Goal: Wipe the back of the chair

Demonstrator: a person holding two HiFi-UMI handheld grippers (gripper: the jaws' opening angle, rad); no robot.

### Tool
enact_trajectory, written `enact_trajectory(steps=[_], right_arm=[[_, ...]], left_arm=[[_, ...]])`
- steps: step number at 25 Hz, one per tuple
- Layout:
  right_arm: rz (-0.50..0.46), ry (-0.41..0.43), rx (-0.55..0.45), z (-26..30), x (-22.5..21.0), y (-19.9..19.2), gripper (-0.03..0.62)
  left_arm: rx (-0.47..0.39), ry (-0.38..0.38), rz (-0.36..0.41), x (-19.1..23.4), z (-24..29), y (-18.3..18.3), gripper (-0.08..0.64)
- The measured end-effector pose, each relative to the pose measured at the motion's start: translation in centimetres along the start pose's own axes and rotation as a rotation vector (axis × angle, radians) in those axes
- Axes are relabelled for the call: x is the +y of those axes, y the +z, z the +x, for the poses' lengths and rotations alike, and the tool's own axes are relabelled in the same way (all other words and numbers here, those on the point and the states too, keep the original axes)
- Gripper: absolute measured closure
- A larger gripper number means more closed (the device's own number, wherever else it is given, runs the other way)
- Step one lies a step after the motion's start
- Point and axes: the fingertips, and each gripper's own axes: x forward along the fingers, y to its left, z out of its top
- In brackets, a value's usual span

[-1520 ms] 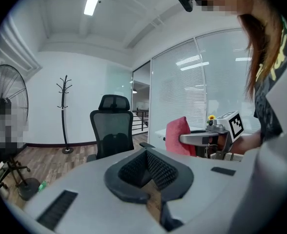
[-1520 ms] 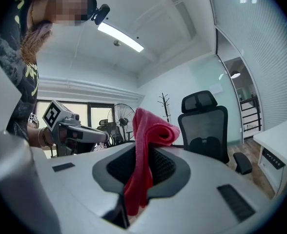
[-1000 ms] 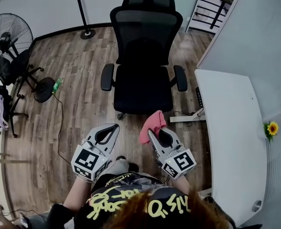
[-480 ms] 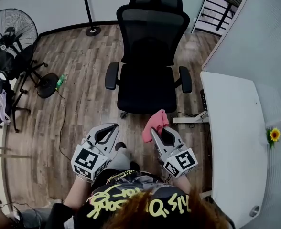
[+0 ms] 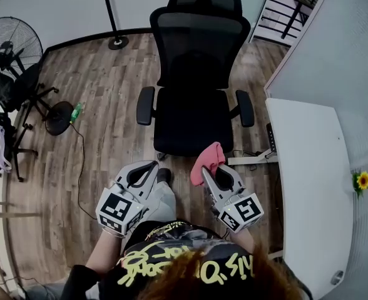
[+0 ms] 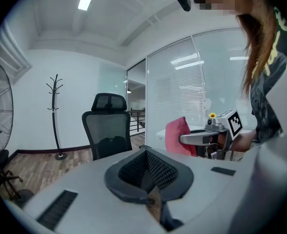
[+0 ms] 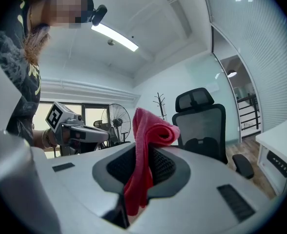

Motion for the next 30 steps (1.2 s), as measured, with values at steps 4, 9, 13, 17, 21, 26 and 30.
enact_trajectory(steps=[4,9,13,17,21,26,30], right_arm=[[-0.016,-0.02,0.004,2.3,-1.8,0.2,0.531],[-0.025,-0.064,-0.016,6.3,-5.3,1.0,0.531],[-0.016,-0.08,-0.013,10.4,-7.1,1.8,0.531],[-0.013,-0.117,-0.022,14.2,-8.9,3.1,0.531],[-0.015,-0.142,-0.019,17.7,-10.5,4.1,0.531],[-0.048,-0.168,0.004,20.9,-12.4,5.4,0.531],[-0.052,-0.179,-0.004,23.5,-13.7,6.4,0.531]], left_arm=[[-0.024,-0.026,0.002,2.5,2.3,0.7,0.568],[-0.039,-0.038,0.017,6.8,5.7,1.8,0.568],[-0.029,-0.057,0.017,10.7,7.9,3.0,0.568],[-0.034,-0.088,0.024,14.7,10.2,4.8,0.568],[-0.046,-0.112,0.014,18.1,12.3,6.0,0.568],[-0.045,-0.139,-0.014,21.6,14.7,6.3,0.568],[-0.036,-0.148,-0.032,24.1,16.4,6.2,0.568]])
